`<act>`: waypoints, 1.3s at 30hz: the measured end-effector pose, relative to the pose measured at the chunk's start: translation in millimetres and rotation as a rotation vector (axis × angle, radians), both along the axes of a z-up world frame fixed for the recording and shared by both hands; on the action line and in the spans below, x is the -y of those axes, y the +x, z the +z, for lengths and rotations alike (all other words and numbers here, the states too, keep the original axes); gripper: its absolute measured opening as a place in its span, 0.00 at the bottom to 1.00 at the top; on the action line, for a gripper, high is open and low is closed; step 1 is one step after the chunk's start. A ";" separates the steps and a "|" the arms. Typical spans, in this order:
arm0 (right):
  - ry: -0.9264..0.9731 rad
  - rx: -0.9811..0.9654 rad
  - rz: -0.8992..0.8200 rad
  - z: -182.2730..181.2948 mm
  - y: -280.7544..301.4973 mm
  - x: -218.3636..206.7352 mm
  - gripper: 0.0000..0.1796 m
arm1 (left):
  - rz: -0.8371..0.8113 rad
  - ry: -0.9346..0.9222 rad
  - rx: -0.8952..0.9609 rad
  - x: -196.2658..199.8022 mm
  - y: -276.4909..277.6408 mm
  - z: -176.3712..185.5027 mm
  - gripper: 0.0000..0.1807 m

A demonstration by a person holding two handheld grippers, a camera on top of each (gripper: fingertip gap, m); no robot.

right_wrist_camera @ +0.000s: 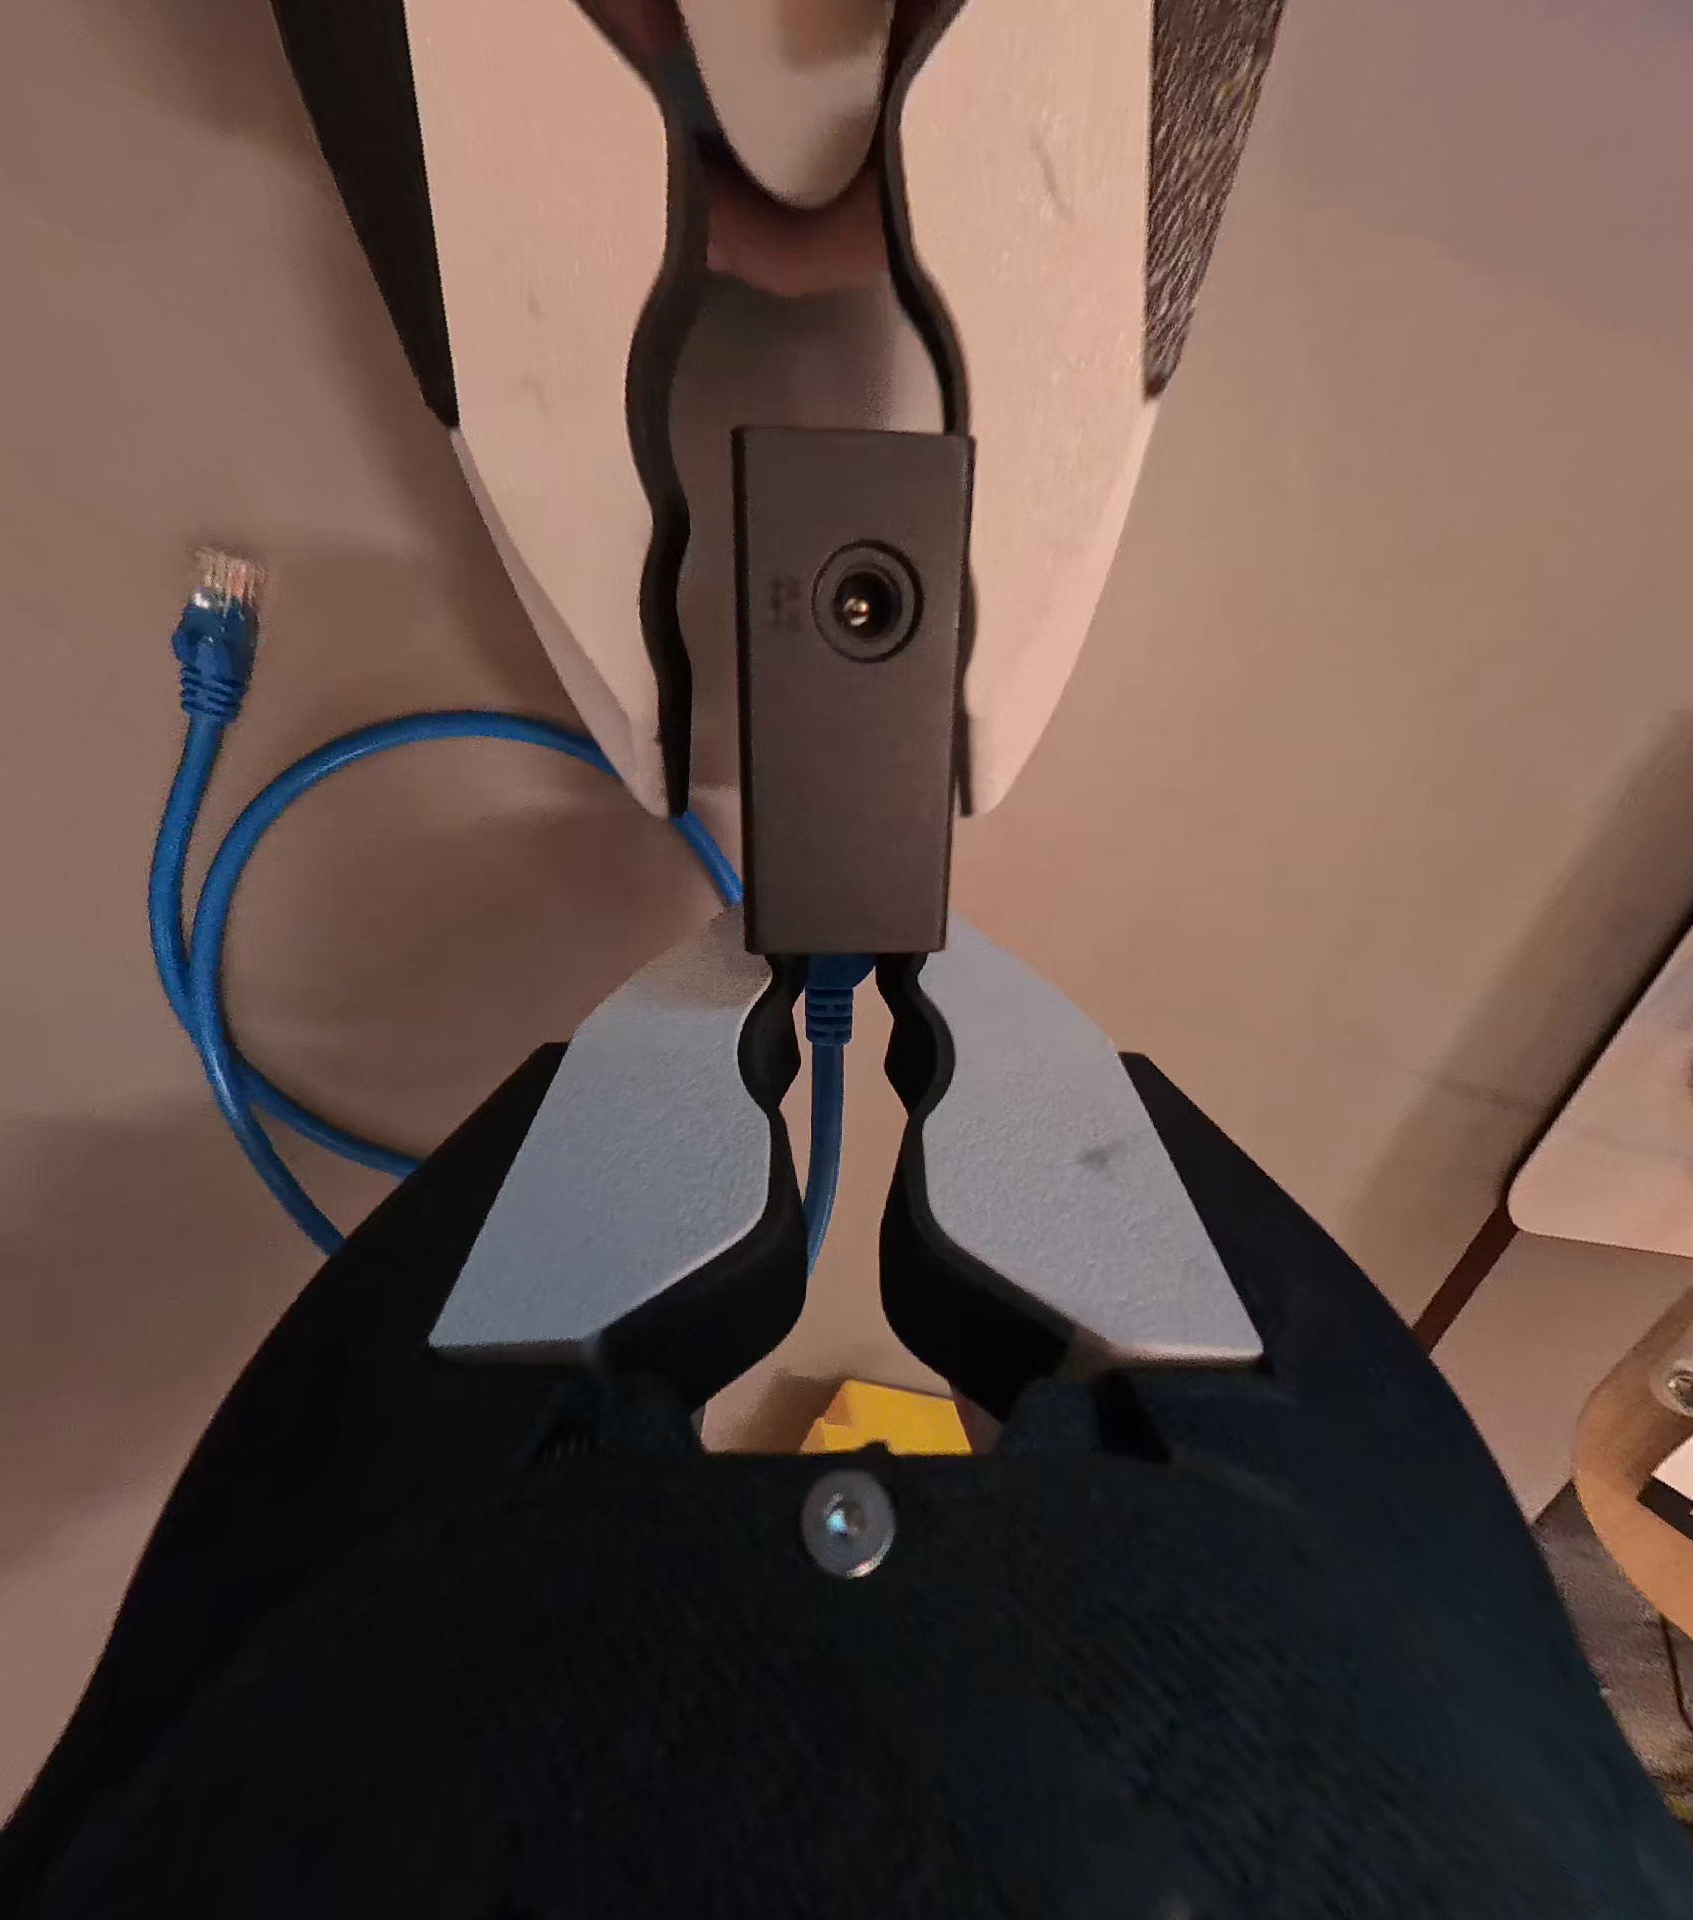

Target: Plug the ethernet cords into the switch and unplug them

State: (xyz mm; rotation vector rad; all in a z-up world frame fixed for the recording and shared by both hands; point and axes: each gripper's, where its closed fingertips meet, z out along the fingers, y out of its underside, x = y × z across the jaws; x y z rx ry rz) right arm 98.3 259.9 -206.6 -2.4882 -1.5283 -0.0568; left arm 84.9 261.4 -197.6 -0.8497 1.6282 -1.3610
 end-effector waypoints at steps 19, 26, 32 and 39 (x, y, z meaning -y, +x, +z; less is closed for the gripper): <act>0.012 0.127 0.067 -7.0 0.6 -6.5 0.08 | 0.000 -0.065 -0.083 -4.7 0.8 -8.7 0.16; -0.019 0.092 0.076 -8.1 -0.1 -3.9 0.09 | -0.014 -0.112 -0.085 -2.3 -0.3 -5.5 0.16; -0.034 0.081 0.067 -10.0 2.8 -5.3 0.09 | 0.028 -0.062 -0.110 -3.6 2.4 -10.4 0.16; -0.168 -0.116 -0.101 -3.8 3.2 0.3 0.08 | 0.120 0.040 -0.006 -7.4 8.5 1.0 0.23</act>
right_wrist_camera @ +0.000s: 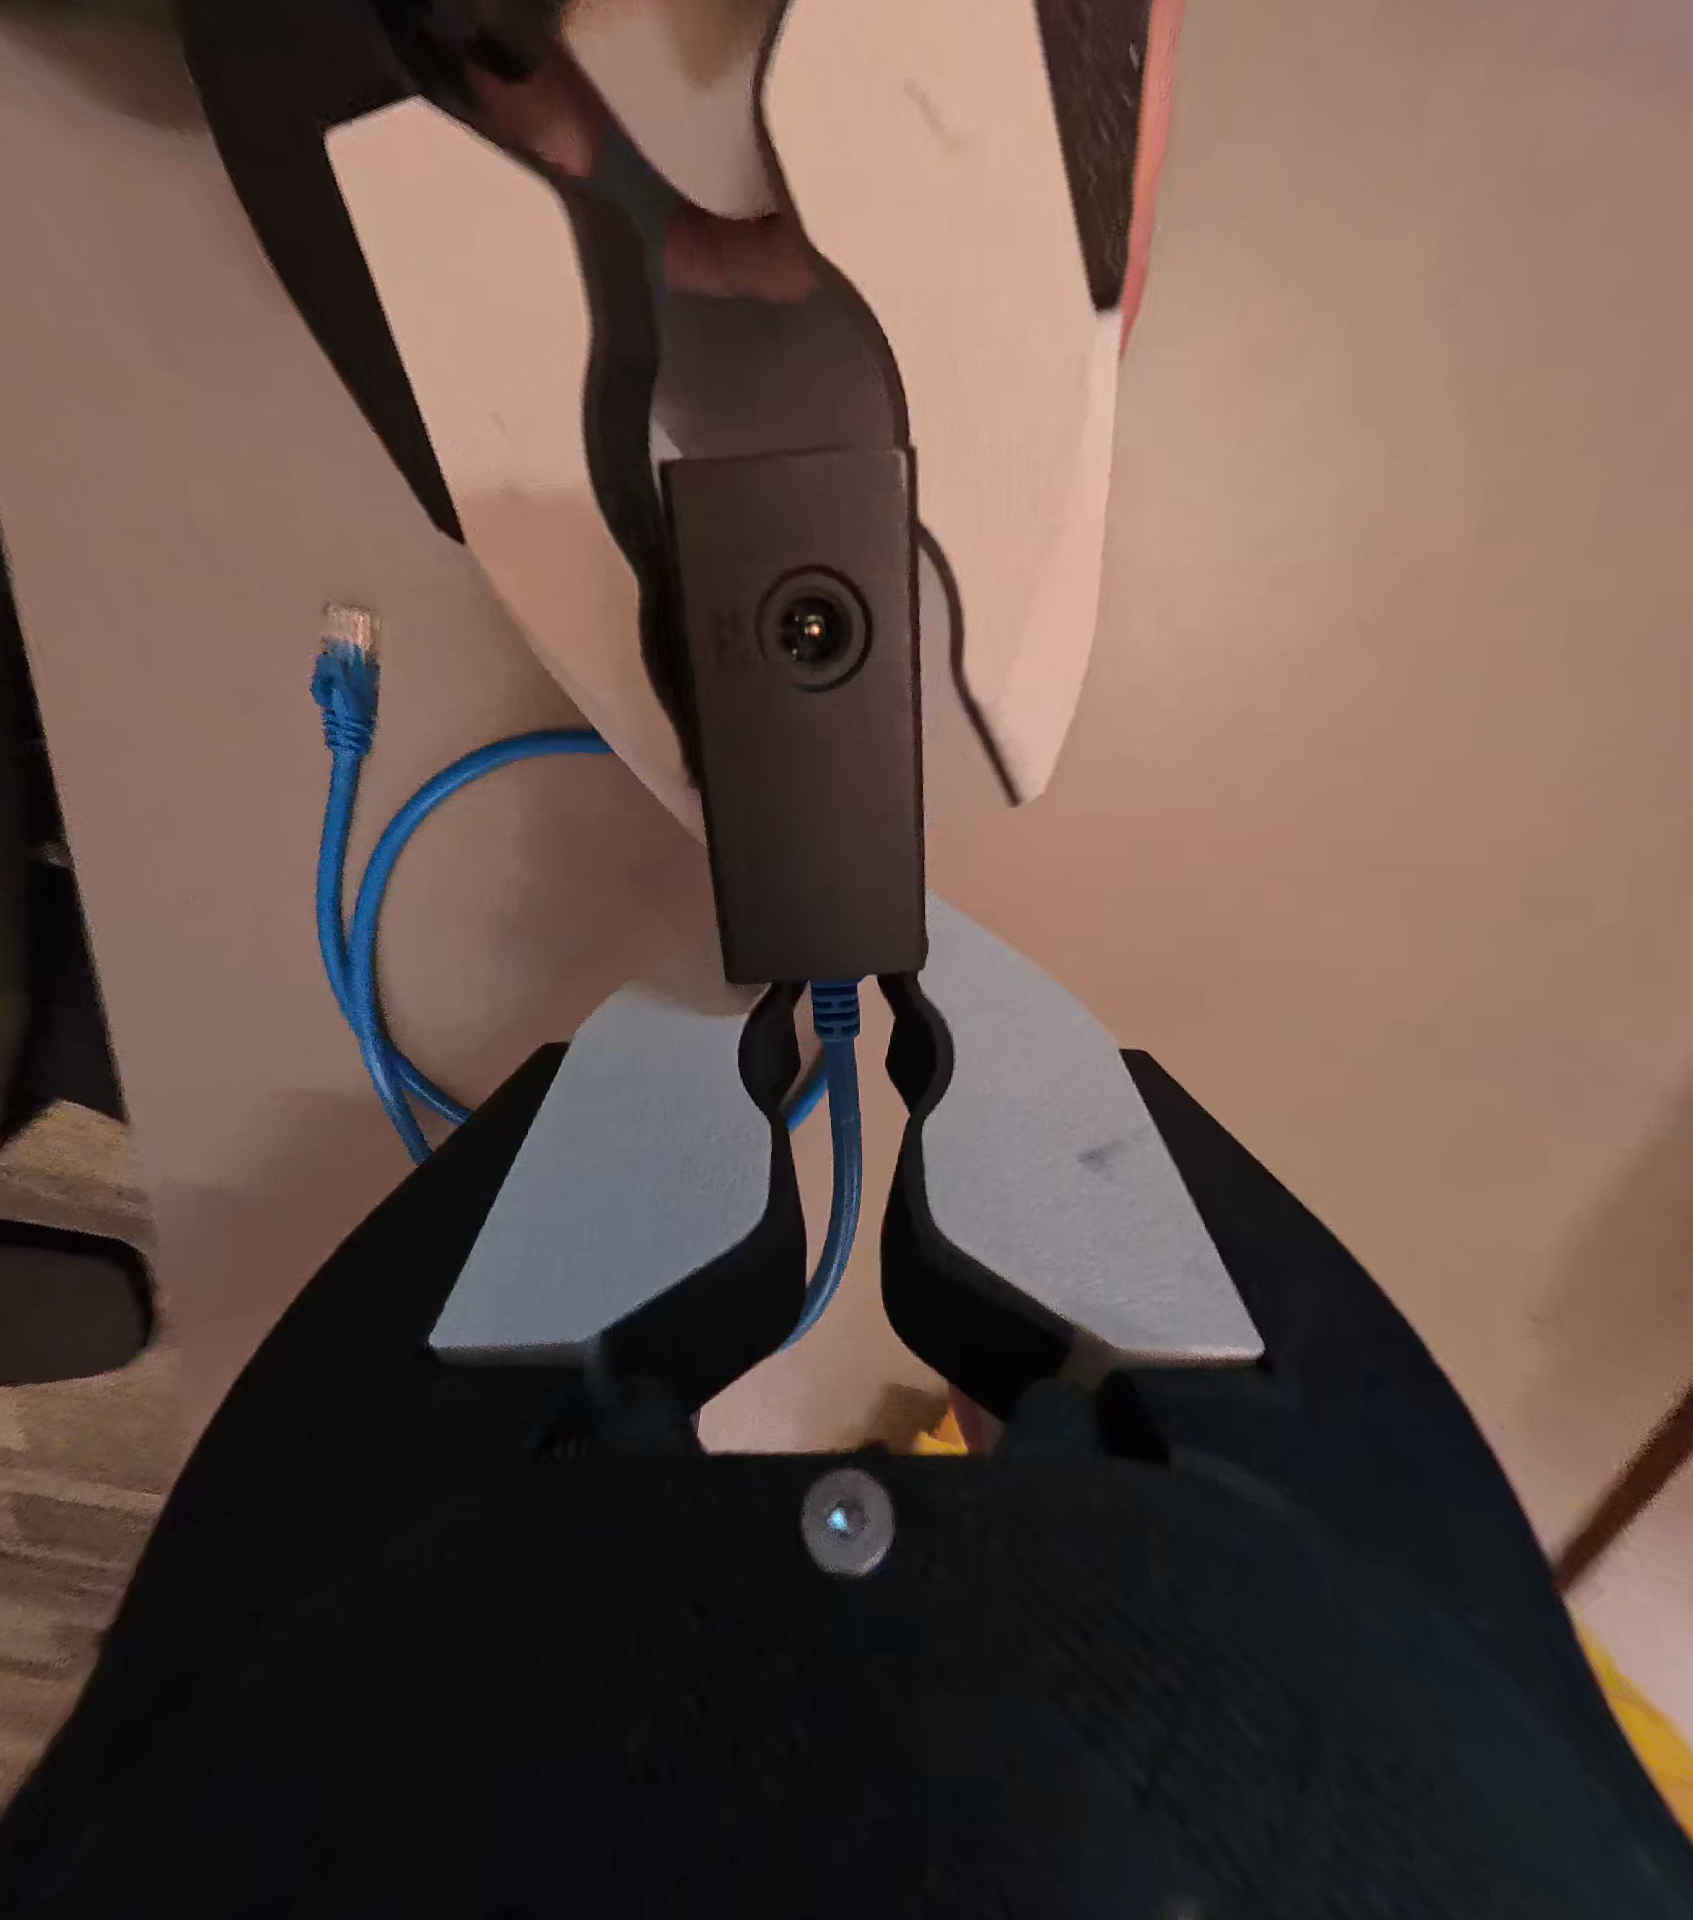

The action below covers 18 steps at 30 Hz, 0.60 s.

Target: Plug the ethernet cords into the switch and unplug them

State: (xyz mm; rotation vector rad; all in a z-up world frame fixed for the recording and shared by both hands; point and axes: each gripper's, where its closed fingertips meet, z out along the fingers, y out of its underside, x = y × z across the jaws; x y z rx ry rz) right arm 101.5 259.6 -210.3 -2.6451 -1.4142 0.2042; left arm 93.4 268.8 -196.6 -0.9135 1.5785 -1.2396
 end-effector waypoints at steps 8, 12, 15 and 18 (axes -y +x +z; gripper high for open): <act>-0.046 -0.414 -0.297 13.8 -13.6 -14.4 0.08 | 0.298 0.160 0.179 -26.4 7.6 14.6 0.47; -0.064 -0.670 -0.425 26.7 -28.1 -17.0 0.08 | 0.321 0.105 0.219 -30.8 3.8 23.7 0.46; -0.069 -0.846 -0.504 32.6 -33.7 -16.3 0.08 | 0.327 0.100 0.231 -33.3 1.9 26.2 0.48; -0.072 -0.974 -0.542 36.1 -36.6 -12.5 0.08 | 0.325 0.124 0.237 -32.9 -0.3 28.5 0.44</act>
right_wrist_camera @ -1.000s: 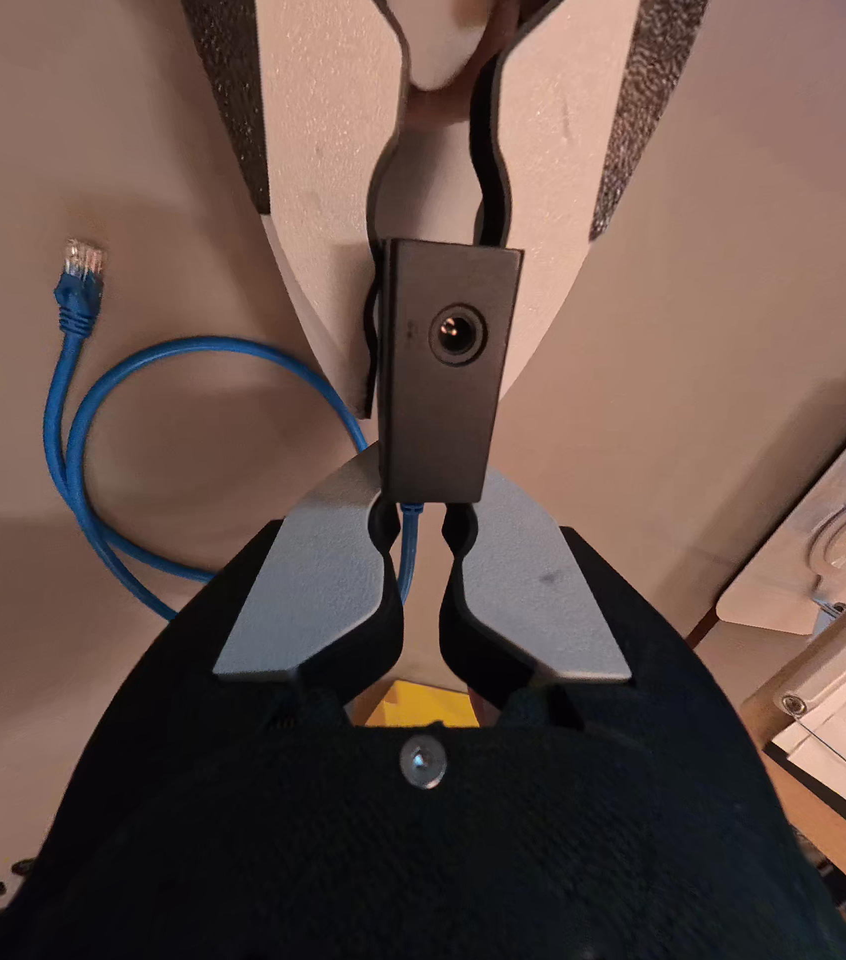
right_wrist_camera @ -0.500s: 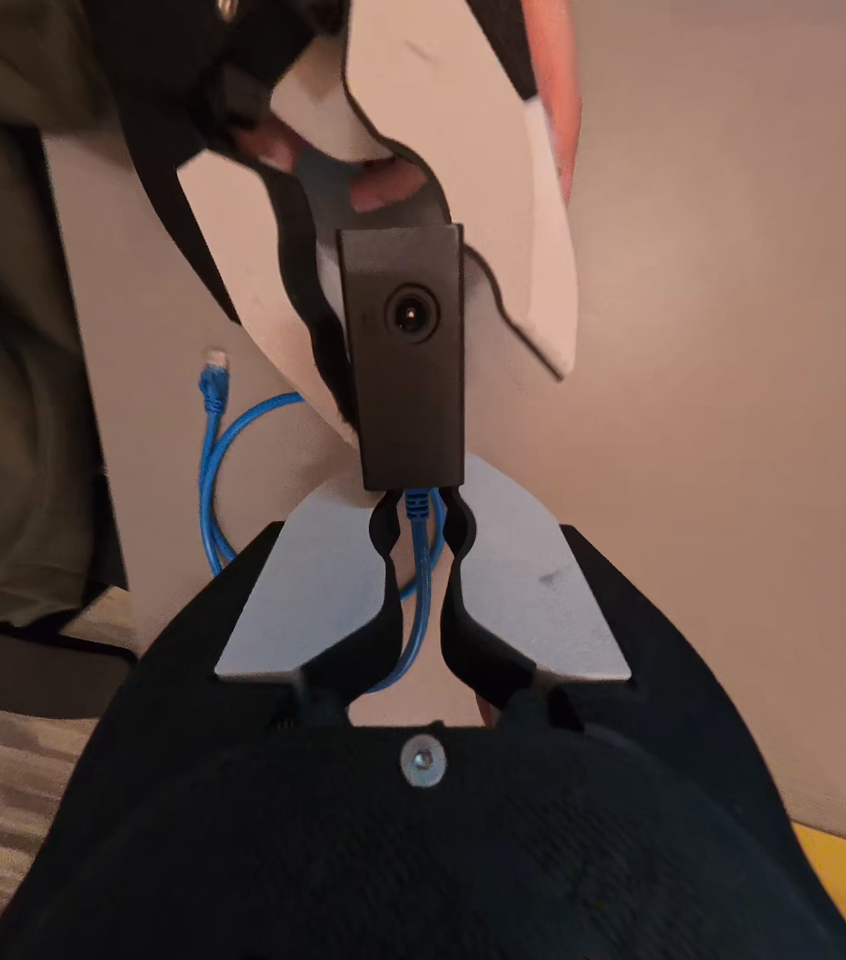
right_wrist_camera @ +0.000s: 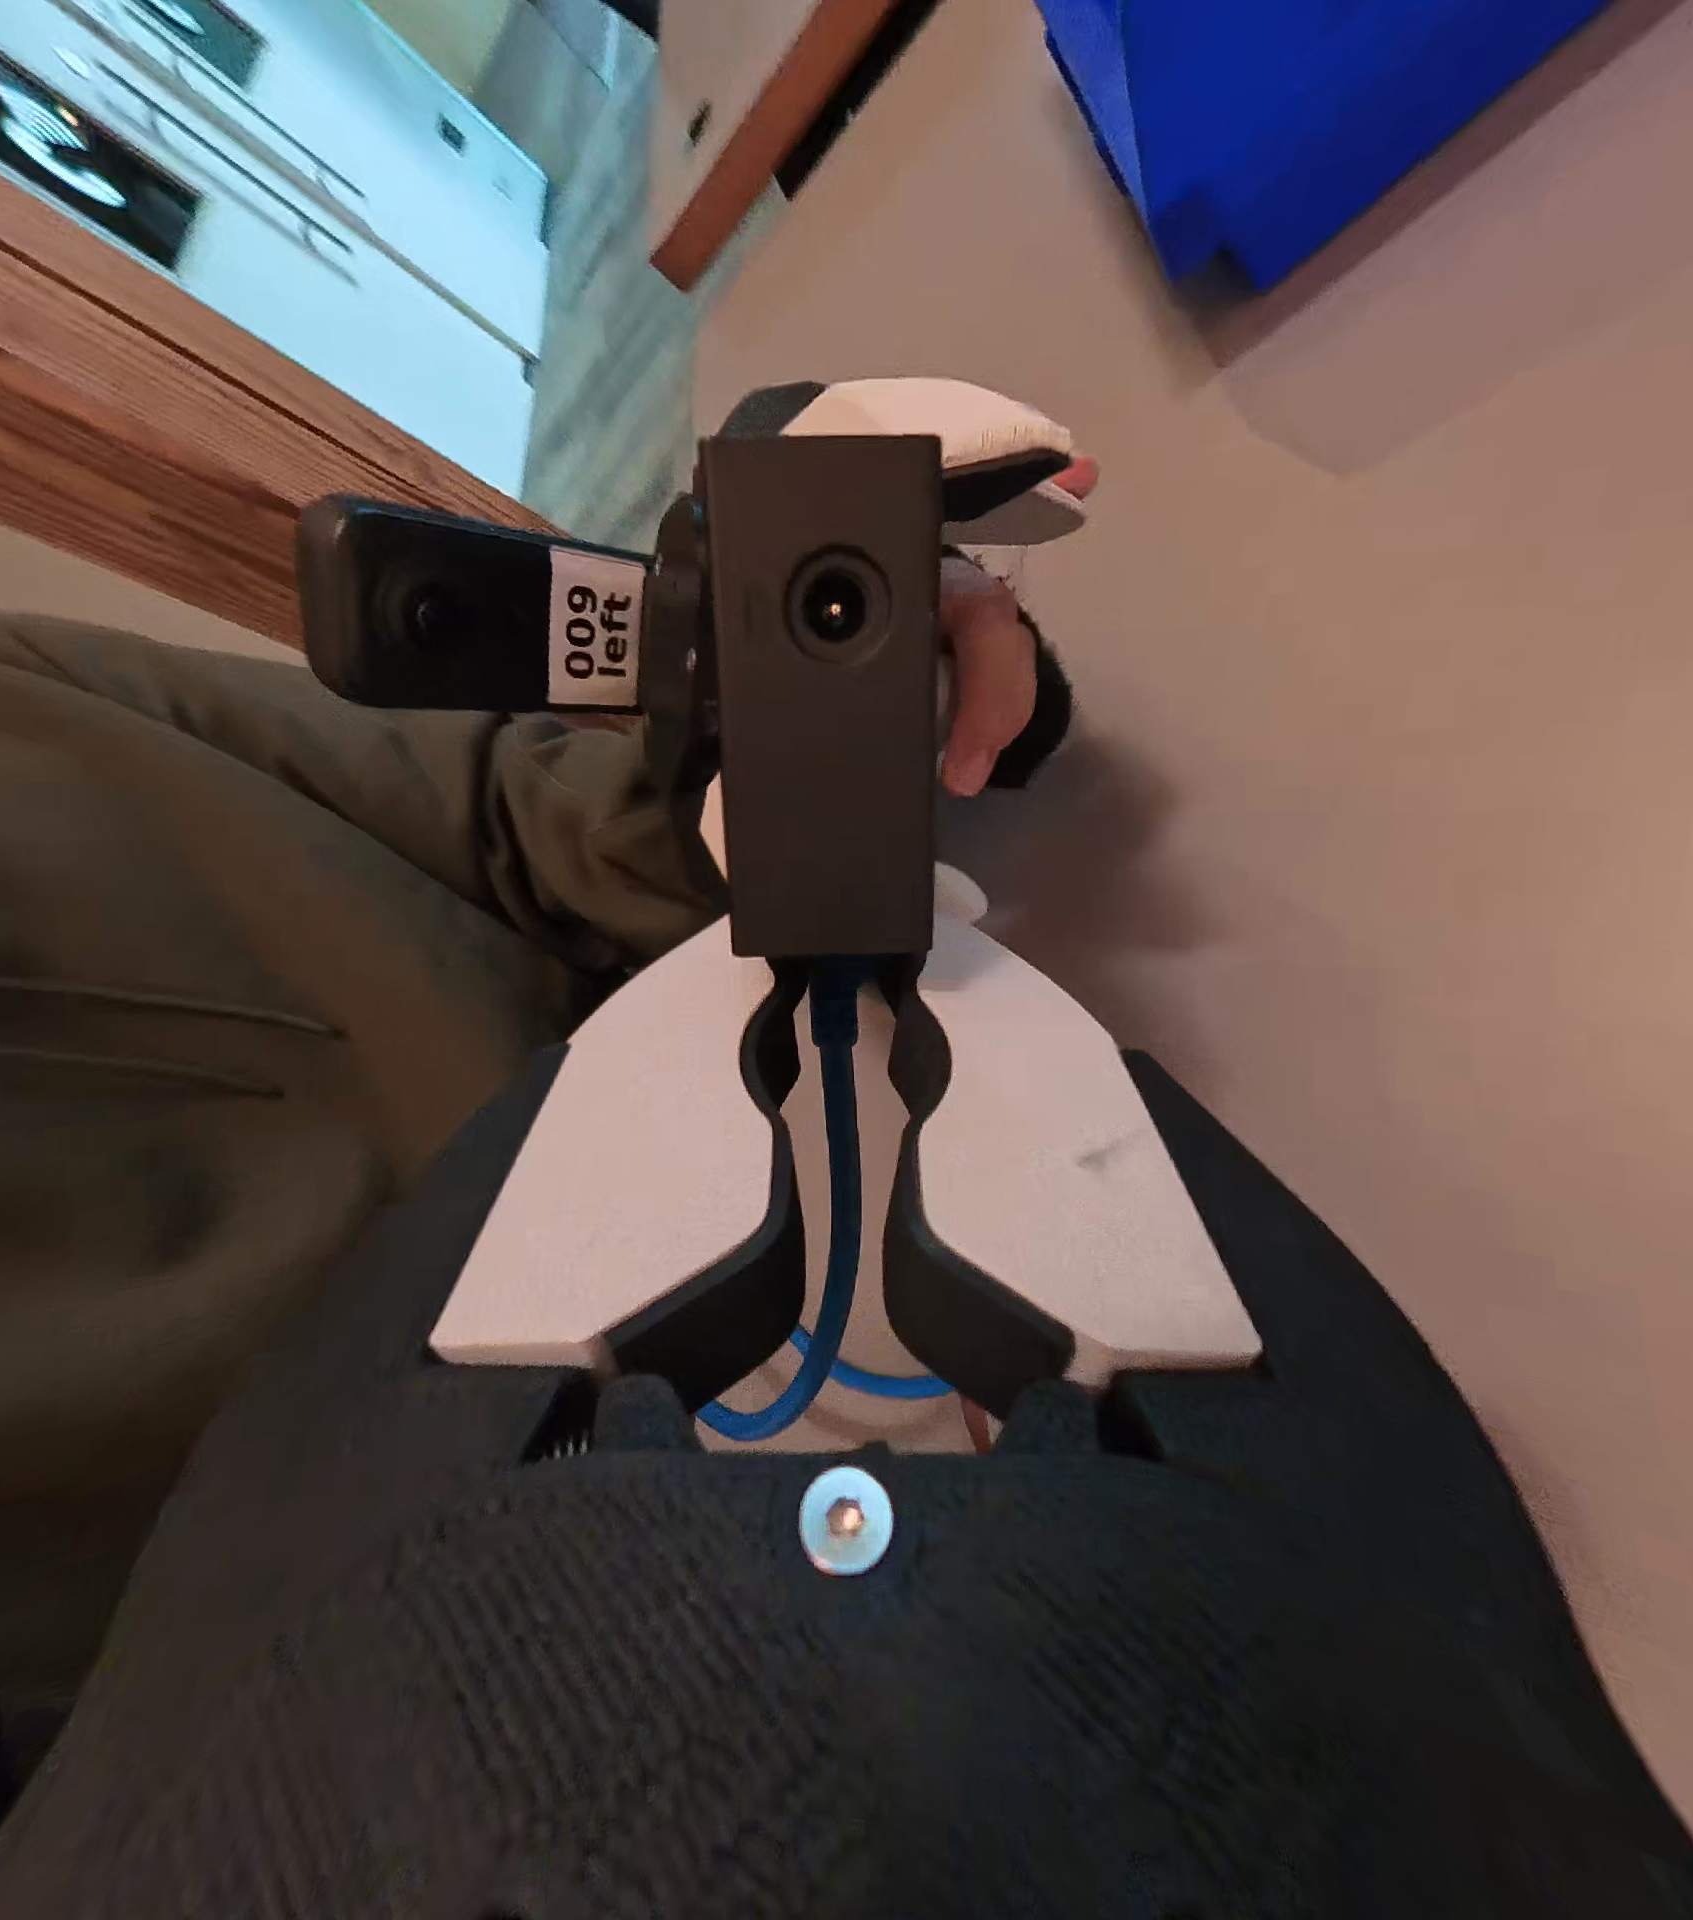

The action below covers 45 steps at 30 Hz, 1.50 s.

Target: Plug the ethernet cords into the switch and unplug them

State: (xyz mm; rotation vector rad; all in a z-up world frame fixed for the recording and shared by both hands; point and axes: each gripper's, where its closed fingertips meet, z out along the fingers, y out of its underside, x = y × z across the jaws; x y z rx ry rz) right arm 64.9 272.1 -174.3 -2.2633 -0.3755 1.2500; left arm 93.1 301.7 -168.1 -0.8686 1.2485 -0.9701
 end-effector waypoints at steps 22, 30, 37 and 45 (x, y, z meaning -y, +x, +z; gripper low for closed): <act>-0.006 -0.587 -0.248 3.4 17.2 10.2 0.09 | -0.302 -0.216 -0.175 19.7 -3.5 -10.3 0.37; 0.519 0.074 -0.516 -18.0 55.9 10.1 0.25 | -0.361 -0.665 -0.205 -5.8 -7.0 -0.9 0.37; 1.199 0.848 -0.503 12.4 44.4 6.5 0.25 | -0.457 -0.816 -0.340 10.6 -4.9 -6.2 0.37; 1.482 1.096 -0.326 33.9 27.4 13.1 0.10 | -0.544 -0.852 -0.420 23.7 -8.4 -10.0 0.37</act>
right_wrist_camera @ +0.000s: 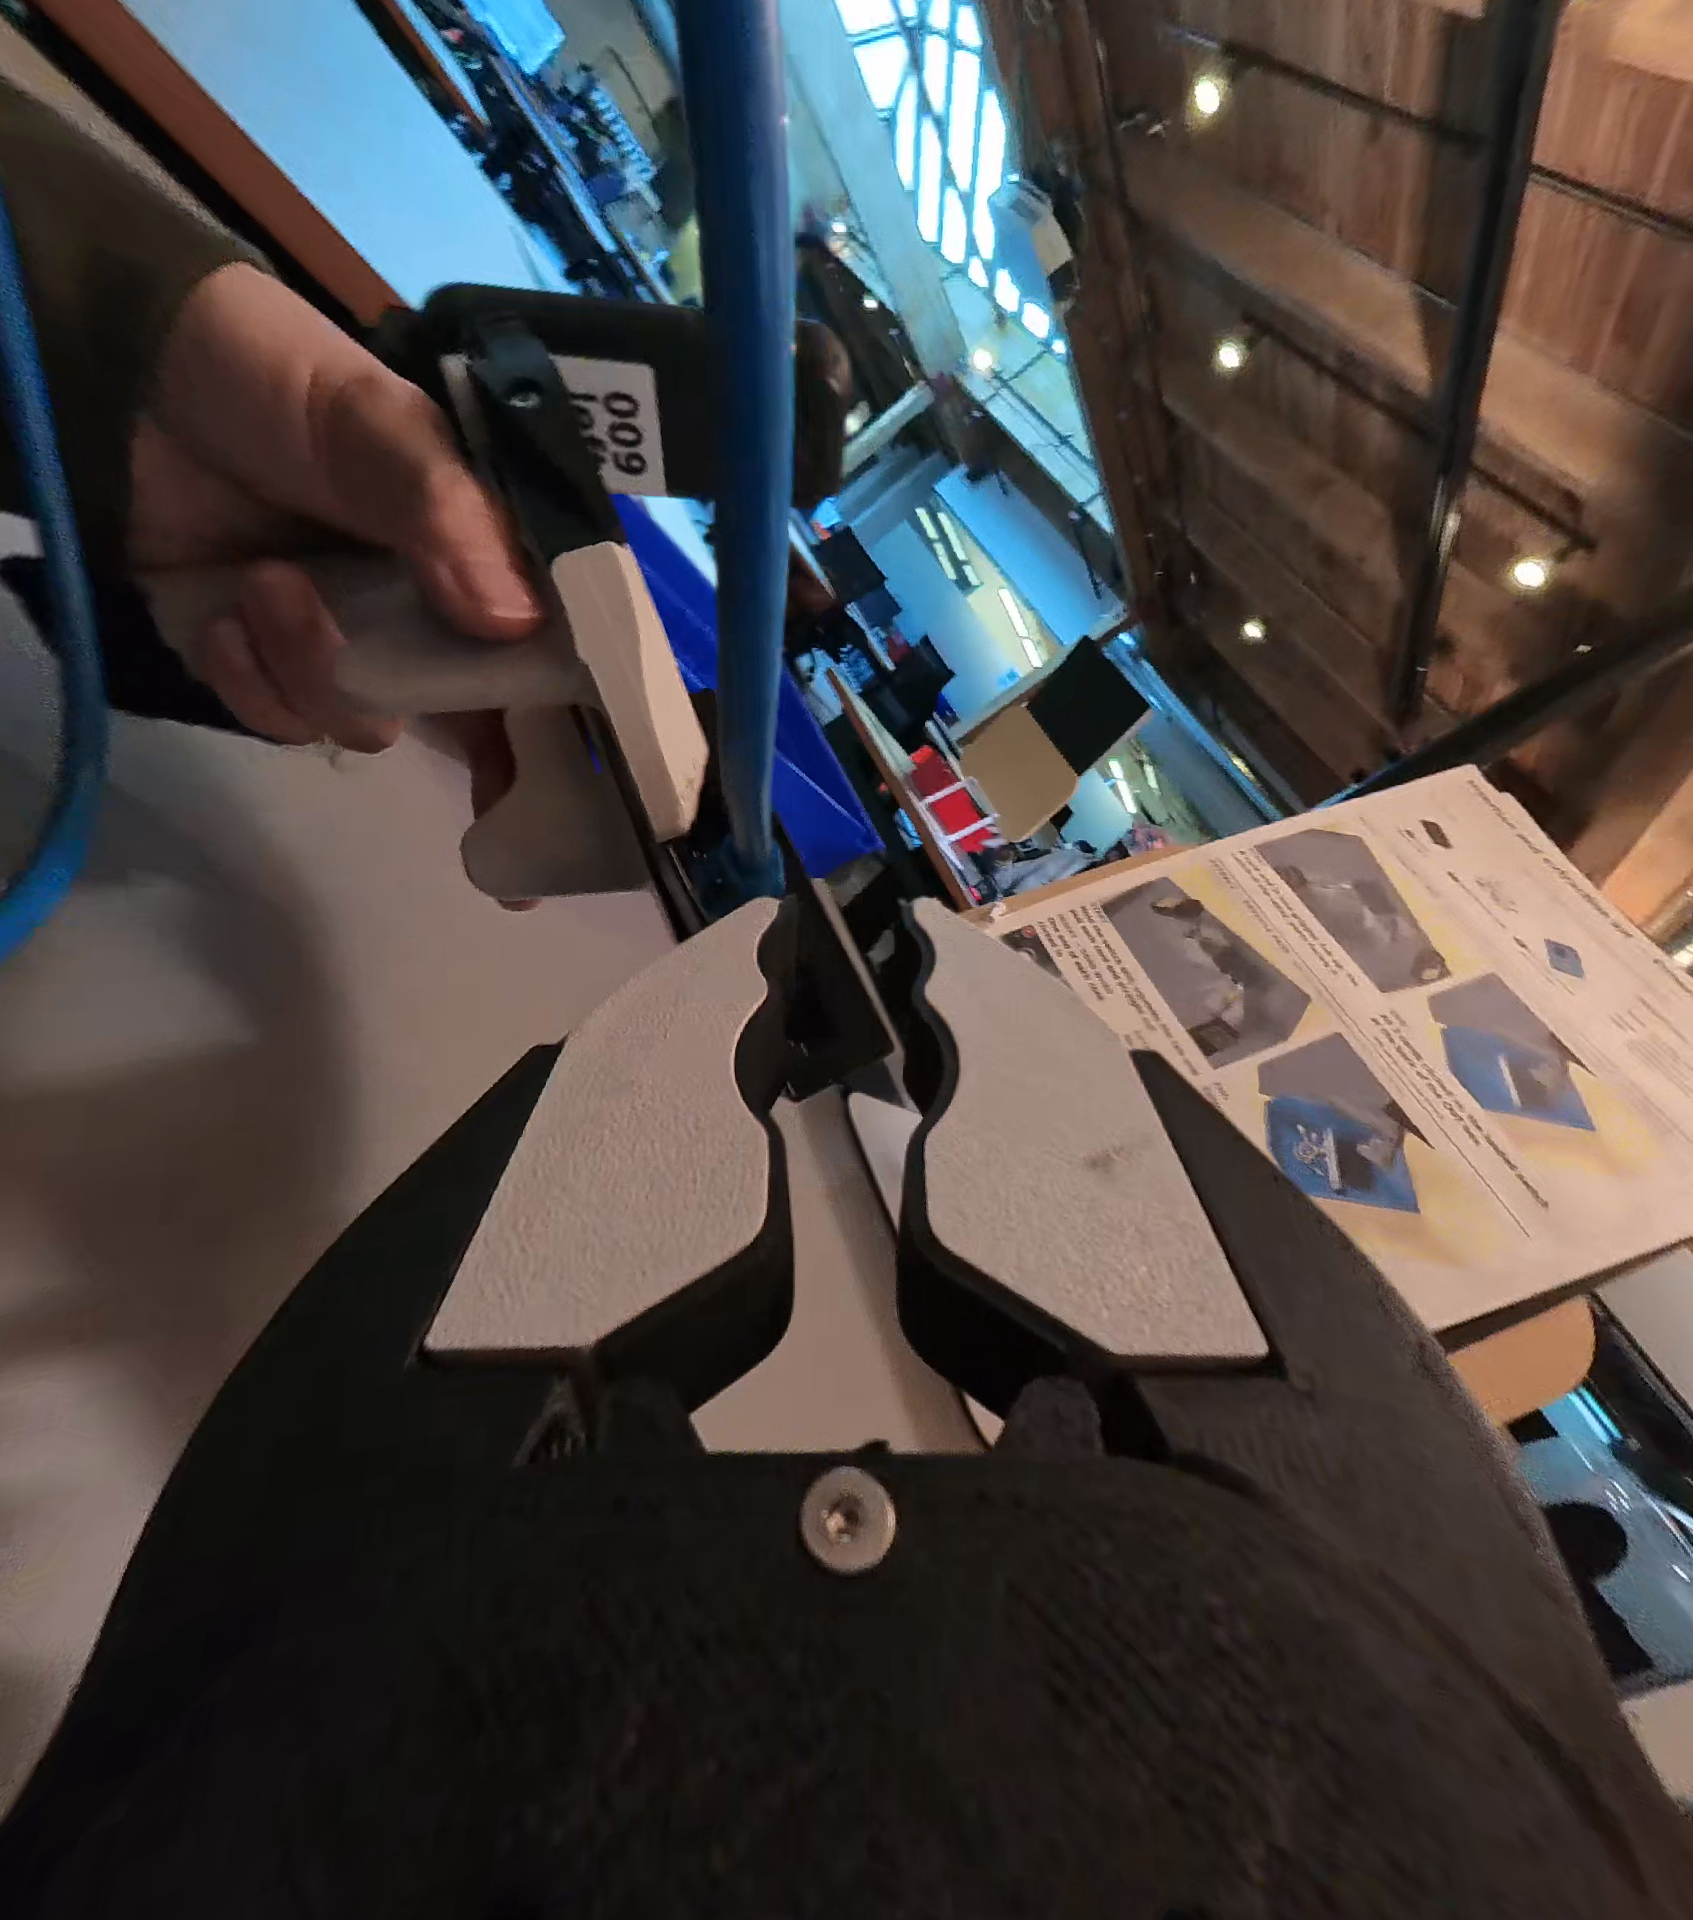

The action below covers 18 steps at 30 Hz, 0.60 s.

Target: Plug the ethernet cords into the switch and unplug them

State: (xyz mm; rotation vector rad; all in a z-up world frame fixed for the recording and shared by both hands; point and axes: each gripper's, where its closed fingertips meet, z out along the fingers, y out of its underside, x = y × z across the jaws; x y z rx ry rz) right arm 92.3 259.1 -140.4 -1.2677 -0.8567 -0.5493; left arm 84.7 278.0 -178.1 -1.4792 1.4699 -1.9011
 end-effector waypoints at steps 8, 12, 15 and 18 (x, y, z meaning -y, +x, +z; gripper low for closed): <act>-0.119 0.097 0.075 -10.9 -14.2 6.6 0.20 | -0.123 -0.078 0.020 13.6 -5.1 1.3 0.37; -0.128 0.110 0.083 -11.1 -23.4 2.9 0.15 | -0.176 -0.104 0.038 18.7 -8.5 1.7 0.37; -0.138 0.102 0.097 -14.0 -29.1 0.7 0.10 | -0.182 -0.134 0.032 17.0 -9.2 1.2 0.37; -0.138 0.066 0.095 -14.2 -29.2 -1.1 0.09 | -0.174 -0.143 0.026 14.9 -9.3 0.9 0.37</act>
